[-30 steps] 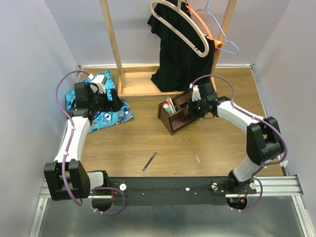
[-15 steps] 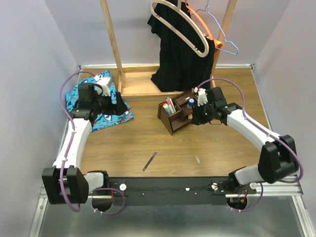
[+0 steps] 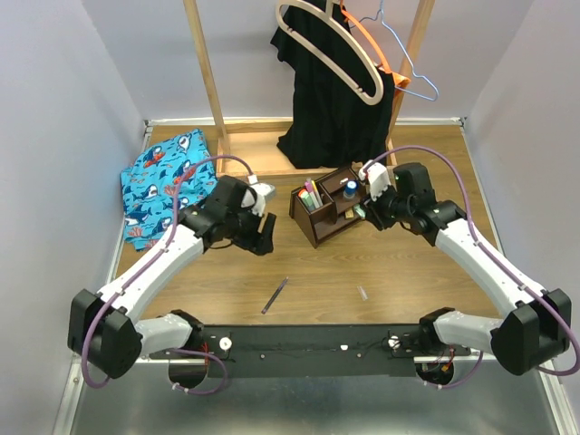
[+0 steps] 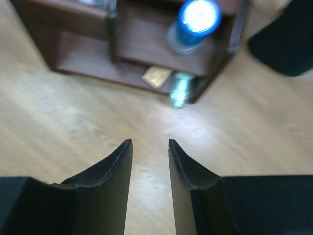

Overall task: Sort the stationery into containers
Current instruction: Pick up the pen from the center of the board.

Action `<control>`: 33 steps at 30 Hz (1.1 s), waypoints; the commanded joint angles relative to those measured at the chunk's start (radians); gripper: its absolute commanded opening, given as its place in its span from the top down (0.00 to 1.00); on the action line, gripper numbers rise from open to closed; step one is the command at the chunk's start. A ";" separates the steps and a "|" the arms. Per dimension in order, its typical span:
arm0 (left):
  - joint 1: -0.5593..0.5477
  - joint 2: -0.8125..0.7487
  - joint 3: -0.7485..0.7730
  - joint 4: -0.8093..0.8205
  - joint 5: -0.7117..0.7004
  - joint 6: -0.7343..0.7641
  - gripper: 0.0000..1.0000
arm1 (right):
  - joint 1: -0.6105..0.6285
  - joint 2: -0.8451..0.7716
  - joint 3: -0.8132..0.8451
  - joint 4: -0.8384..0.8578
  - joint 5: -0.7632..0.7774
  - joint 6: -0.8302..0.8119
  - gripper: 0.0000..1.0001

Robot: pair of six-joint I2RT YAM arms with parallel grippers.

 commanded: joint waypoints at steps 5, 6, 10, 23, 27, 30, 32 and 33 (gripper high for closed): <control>-0.281 0.087 -0.056 0.006 -0.274 -0.177 0.31 | 0.001 -0.024 0.025 0.131 0.211 -0.064 0.53; -0.295 0.089 -0.072 0.008 -0.289 -0.196 0.31 | -0.001 -0.025 0.032 0.133 0.229 -0.053 0.52; -0.356 0.106 -0.096 0.024 -0.338 -0.225 0.33 | -0.010 -0.021 0.054 0.139 0.246 -0.021 0.50; -0.502 0.190 -0.089 0.020 -0.326 -0.222 0.43 | -0.012 0.013 0.095 0.188 0.223 -0.004 0.49; -0.514 0.225 -0.085 0.017 -0.326 -0.227 0.48 | -0.012 -0.001 0.089 0.222 0.221 0.001 0.50; -0.516 0.251 -0.089 0.024 -0.302 -0.233 0.51 | -0.012 -0.001 0.097 0.217 0.221 0.008 0.50; -0.516 0.273 -0.093 0.031 -0.289 -0.236 0.51 | -0.012 -0.010 0.097 0.213 0.221 0.013 0.50; -0.516 0.276 -0.093 0.034 -0.286 -0.234 0.52 | -0.010 -0.011 0.094 0.211 0.223 0.011 0.50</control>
